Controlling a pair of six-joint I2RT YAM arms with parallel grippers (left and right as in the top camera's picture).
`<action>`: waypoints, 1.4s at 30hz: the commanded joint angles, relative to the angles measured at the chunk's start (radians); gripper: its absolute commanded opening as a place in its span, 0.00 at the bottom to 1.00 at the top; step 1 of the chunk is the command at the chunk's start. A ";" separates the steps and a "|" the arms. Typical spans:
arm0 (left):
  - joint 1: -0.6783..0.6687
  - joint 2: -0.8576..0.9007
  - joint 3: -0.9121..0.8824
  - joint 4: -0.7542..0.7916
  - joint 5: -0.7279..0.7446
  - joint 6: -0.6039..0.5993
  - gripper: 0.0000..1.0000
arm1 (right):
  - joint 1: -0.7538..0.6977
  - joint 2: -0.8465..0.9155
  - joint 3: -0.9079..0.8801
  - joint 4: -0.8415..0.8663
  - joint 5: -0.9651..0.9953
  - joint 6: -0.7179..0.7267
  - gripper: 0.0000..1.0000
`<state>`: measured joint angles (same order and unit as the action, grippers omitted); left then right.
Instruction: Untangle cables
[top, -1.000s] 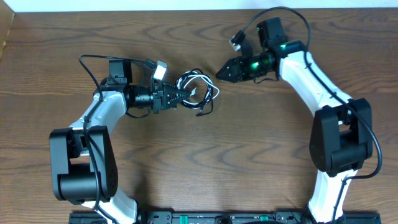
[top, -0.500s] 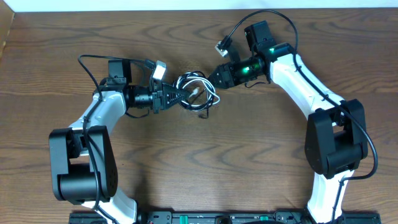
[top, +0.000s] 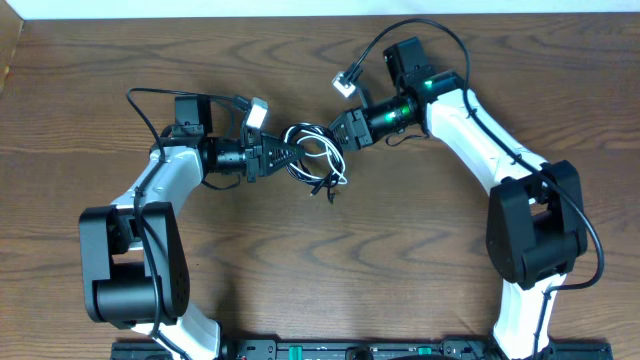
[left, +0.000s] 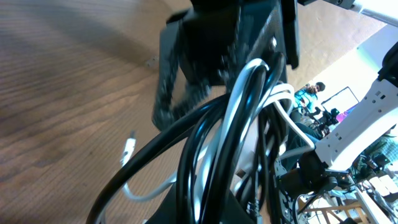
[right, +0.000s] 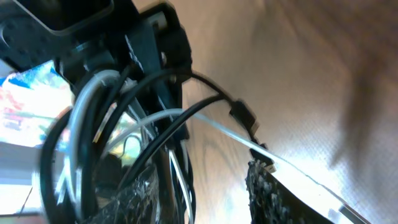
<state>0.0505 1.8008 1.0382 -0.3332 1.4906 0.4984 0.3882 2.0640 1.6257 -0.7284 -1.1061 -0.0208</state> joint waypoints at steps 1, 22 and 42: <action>-0.002 -0.011 -0.011 0.002 -0.003 0.013 0.09 | 0.012 0.003 -0.005 -0.074 0.050 -0.024 0.42; -0.002 -0.011 -0.011 0.017 -0.100 -0.003 0.08 | 0.092 0.003 -0.005 -0.191 -0.026 -0.061 0.42; -0.002 -0.011 -0.011 0.100 -0.509 -0.277 0.07 | 0.179 0.003 -0.005 0.005 -0.010 0.312 0.40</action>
<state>0.0505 1.8008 1.0382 -0.2371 1.1328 0.3401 0.5587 2.0640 1.6253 -0.7238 -1.0901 0.3000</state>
